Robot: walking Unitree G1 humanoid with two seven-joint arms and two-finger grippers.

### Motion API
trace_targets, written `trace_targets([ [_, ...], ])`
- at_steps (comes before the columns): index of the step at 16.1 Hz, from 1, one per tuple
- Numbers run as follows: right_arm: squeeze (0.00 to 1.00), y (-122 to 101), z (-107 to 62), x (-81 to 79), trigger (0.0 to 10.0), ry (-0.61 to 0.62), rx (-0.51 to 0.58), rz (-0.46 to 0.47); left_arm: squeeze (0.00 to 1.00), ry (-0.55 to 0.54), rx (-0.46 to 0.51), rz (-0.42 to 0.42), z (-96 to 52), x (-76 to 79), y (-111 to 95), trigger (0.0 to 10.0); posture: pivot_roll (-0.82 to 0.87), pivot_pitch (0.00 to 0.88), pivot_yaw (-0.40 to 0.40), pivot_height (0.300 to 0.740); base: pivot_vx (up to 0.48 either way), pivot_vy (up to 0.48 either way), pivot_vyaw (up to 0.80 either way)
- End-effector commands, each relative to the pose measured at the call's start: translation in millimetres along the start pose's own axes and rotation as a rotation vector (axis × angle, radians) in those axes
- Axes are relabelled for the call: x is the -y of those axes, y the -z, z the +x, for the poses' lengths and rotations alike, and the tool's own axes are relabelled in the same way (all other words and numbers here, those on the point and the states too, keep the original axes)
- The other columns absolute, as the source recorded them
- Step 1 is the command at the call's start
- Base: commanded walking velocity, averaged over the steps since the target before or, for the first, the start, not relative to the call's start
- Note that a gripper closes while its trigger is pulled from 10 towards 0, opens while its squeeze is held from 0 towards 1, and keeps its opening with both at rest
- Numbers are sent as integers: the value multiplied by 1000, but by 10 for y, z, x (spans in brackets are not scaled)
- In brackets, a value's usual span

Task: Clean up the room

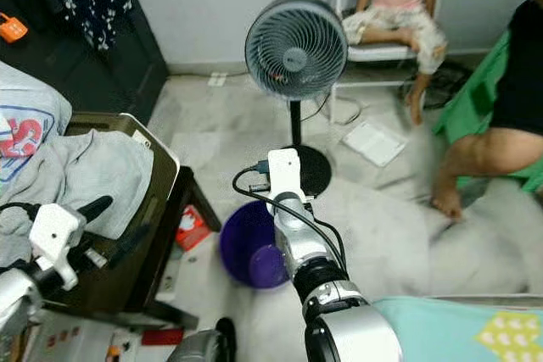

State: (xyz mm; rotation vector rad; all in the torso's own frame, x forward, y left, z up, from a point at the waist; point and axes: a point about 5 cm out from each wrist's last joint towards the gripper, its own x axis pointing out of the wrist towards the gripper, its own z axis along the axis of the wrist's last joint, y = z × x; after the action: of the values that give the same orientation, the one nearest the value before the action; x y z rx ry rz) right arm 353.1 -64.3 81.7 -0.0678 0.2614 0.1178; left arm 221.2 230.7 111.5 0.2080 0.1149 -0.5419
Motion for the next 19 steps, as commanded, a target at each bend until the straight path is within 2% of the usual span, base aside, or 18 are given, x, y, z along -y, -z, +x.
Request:
trace_targets([
  [1,0,-3,4,-68,10000,2,-15,-4,0,27,-13,9,-89,-5,-39,10000,202,287,159,740,0,0,0],
  [4,0,-8,23,-64,10000,2,-29,-21,0,106,-39,0,-216,75,-127,10000,225,306,171,740,0,0,0],
  [5,0,-17,37,-58,10000,-11,-38,-39,0,165,-45,-23,-236,153,-176,10000,230,316,175,740,0,0,0],
  [6,0,-24,45,-54,10000,-22,-41,-64,0,187,-35,-67,-225,212,-221,10000,232,318,174,740,0,0,0],
  [8,0,-28,55,-48,10000,-31,-50,-104,0,268,-28,-46,-193,334,-300,10000,233,314,173,740,0,0,0],
  [11,0,6,64,26,10000,-5,-75,-123,0,265,-31,-48,-157,366,-334,10000,252,312,187,740,0,0,0],
  [14,0,-27,80,65,10000,9,-70,-127,0,258,-46,-49,-188,342,-344,10000,267,310,201,740,0,0,0],
  [15,0,-130,99,-1,10000,-11,-38,-108,0,247,-52,-42,-200,306,-344,10000,272,308,207,740,0,0,0],
  [19,0,-304,97,-287,10000,-83,11,-74,0,237,-56,-31,-192,272,-365,10000,281,303,215,740,0,0,0],
])
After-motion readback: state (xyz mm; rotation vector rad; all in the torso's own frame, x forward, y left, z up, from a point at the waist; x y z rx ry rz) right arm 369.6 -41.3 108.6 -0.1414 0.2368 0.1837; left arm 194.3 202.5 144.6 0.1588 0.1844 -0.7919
